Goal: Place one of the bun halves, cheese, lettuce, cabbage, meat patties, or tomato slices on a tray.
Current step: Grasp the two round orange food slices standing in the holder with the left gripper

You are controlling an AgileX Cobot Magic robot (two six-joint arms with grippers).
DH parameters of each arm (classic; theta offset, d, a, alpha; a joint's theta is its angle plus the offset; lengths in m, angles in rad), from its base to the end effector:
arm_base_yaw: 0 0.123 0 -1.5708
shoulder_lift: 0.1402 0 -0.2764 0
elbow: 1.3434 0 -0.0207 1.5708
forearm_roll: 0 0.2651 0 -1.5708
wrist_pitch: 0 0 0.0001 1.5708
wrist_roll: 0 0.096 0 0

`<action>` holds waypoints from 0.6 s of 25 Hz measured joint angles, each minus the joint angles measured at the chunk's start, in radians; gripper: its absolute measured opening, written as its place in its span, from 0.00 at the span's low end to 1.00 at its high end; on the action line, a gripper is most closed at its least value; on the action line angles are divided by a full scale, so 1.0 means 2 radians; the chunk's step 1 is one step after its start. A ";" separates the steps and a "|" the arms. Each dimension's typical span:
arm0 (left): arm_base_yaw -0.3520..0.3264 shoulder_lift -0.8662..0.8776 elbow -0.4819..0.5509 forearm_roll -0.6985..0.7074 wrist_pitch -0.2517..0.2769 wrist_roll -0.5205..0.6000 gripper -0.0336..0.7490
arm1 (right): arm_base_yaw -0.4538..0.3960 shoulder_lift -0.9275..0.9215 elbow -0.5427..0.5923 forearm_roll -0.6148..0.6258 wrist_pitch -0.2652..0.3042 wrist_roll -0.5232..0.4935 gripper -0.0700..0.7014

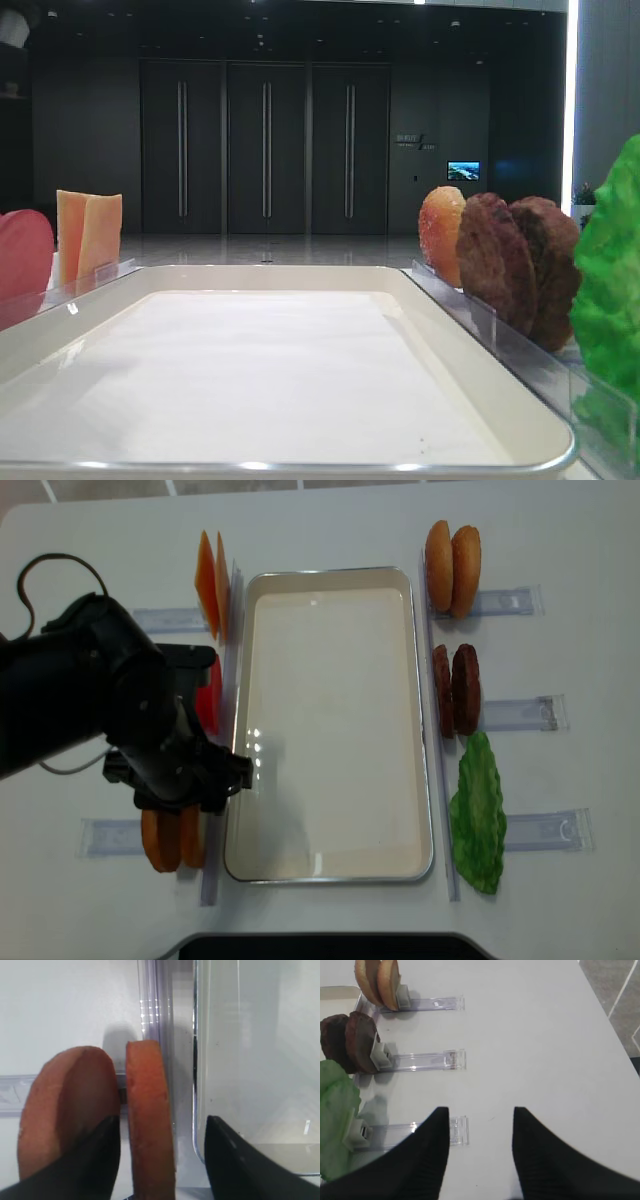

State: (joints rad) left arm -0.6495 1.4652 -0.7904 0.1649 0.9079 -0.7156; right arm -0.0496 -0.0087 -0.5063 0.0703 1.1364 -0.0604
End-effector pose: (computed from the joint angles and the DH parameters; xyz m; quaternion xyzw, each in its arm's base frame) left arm 0.2061 -0.1409 0.1746 0.0153 0.9969 0.0282 0.0712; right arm 0.0155 0.0054 0.2777 -0.0076 0.8681 0.0077 0.4963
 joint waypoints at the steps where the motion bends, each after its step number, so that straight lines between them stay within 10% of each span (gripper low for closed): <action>1: 0.000 0.000 0.000 -0.002 0.000 0.000 0.53 | 0.000 0.000 0.000 0.000 0.000 0.000 0.47; 8: 0.000 0.000 0.000 -0.005 0.011 0.000 0.20 | 0.000 0.000 0.000 0.000 0.000 0.000 0.47; 15: 0.000 0.000 0.000 -0.012 0.013 0.007 0.20 | 0.000 0.000 0.000 0.000 0.000 0.000 0.47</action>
State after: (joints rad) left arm -0.6495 1.4652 -0.7904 0.1418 0.9342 -0.7019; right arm -0.0496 -0.0087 -0.5063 0.0703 1.1364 -0.0604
